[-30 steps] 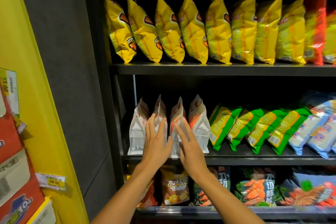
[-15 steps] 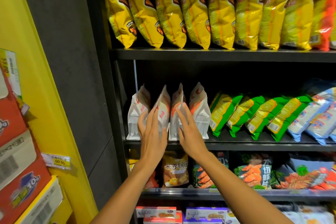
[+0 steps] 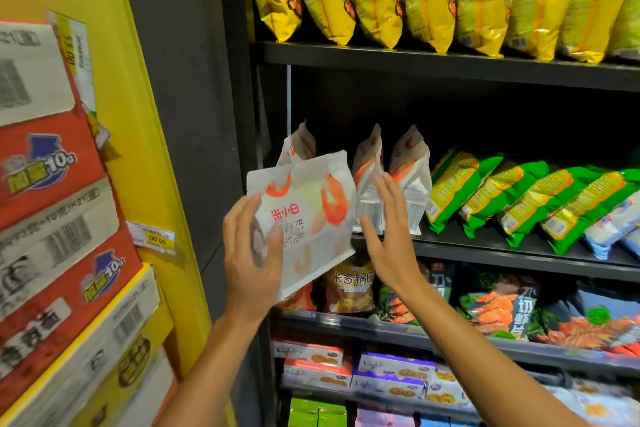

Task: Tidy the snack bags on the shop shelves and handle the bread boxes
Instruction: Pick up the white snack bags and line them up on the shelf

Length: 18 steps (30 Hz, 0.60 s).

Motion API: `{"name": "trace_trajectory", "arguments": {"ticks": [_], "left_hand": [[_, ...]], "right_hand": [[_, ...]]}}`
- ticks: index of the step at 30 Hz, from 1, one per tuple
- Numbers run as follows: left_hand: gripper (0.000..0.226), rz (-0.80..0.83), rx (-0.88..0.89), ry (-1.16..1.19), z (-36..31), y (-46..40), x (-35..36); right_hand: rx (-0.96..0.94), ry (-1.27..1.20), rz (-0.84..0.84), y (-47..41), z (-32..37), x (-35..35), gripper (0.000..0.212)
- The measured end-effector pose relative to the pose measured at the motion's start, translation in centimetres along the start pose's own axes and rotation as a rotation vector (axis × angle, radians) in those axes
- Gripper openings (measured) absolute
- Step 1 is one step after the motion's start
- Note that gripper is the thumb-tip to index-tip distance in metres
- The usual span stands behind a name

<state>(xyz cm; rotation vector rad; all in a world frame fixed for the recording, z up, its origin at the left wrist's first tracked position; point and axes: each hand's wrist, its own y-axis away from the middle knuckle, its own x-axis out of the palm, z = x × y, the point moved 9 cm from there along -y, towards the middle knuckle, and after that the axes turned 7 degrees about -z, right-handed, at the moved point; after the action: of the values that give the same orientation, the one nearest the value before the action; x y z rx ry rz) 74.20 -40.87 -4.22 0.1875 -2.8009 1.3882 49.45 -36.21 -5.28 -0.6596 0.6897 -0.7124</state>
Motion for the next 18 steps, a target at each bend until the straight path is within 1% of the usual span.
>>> {"name": "trace_trajectory", "arguments": {"ticks": [2,4,6,7,9,11,13,15,18], "left_hand": [[0.050,0.006,-0.081,0.112,0.3,0.0,-1.7],[0.056,0.015,-0.204,0.226,0.7,0.3,-3.1],[0.063,0.001,-0.306,0.275,1.2,0.9,-4.2],[0.065,0.001,-0.354,0.299,1.4,1.3,-4.6],[0.069,0.006,-0.457,0.355,1.8,2.4,-5.3],[0.073,0.024,-0.563,0.374,2.8,4.0,-5.8],[0.076,0.050,-0.671,0.355,3.9,6.4,-6.1],[0.070,0.068,-0.813,0.351,5.1,9.2,-6.3],[0.040,0.079,-0.999,0.290,6.2,12.7,-6.2]], "right_hand": [[0.093,-0.120,0.016,0.8,0.5,0.0,0.059],[0.232,-0.277,0.076,1.8,1.3,0.7,0.061],[0.378,-0.445,0.129,3.0,2.1,1.7,0.065],[0.440,-0.501,0.154,3.6,2.4,2.2,0.066],[0.511,-0.552,0.195,5.1,2.8,3.0,0.062],[0.571,-0.612,0.186,6.4,2.8,3.2,0.054],[0.623,-0.643,0.109,8.1,2.0,2.9,0.044],[0.676,-0.628,0.061,10.3,0.6,2.7,0.038],[0.743,-0.578,0.062,14.0,-0.8,3.3,0.037]]}}
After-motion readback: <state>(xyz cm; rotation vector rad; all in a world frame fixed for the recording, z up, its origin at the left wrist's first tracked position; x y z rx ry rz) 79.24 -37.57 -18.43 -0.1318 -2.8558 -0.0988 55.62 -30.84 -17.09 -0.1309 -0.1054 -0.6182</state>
